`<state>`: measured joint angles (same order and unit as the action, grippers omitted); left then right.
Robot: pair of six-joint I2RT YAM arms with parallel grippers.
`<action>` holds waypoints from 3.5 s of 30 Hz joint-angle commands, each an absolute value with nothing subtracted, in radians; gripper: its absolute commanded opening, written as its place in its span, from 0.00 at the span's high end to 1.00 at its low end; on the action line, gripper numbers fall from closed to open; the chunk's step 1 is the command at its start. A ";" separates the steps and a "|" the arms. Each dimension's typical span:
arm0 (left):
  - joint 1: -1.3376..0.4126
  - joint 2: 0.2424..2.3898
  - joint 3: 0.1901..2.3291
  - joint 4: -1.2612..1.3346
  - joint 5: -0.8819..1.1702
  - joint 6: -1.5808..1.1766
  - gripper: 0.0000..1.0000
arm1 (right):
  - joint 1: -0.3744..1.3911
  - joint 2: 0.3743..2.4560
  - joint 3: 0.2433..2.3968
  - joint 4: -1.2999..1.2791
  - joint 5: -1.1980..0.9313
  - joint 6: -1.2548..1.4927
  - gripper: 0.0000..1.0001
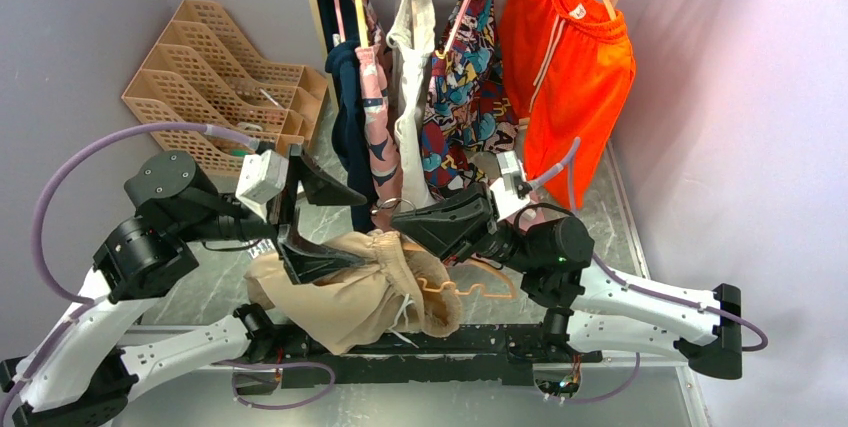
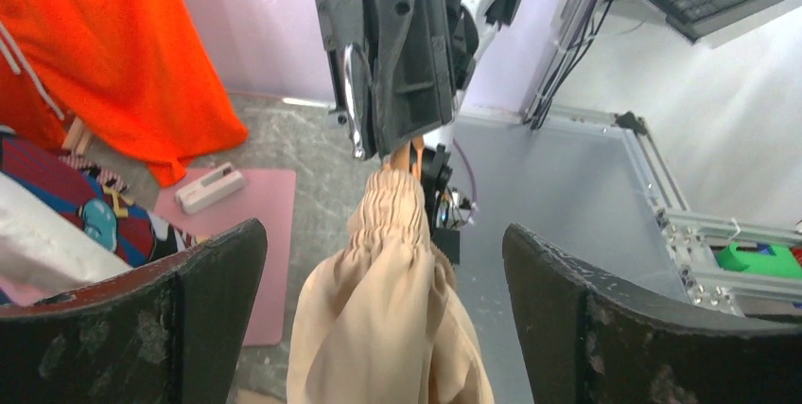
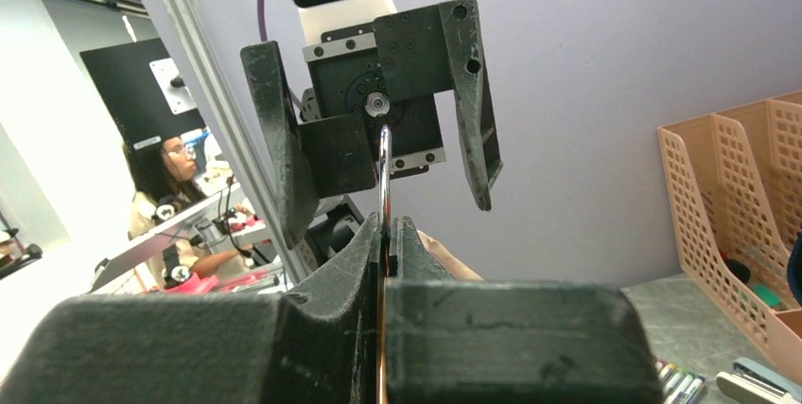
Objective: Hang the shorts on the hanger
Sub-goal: Hang the shorts on the hanger.
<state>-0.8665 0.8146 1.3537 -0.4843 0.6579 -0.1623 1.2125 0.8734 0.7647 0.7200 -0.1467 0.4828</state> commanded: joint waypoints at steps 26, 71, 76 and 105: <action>-0.868 0.907 1.335 -0.718 0.748 -0.056 0.18 | 1.218 0.954 0.859 0.727 -0.215 0.434 1.00; -0.867 0.518 1.382 -0.438 0.163 -0.073 0.93 | 1.216 0.805 1.009 -0.238 0.116 0.553 0.00; -0.867 0.551 1.431 -0.456 0.180 -0.065 0.93 | 1.217 0.854 1.039 -0.237 0.182 0.557 0.07; -0.866 0.627 1.534 -0.617 0.362 -0.076 0.93 | 1.219 0.859 1.165 -0.680 0.629 0.680 1.00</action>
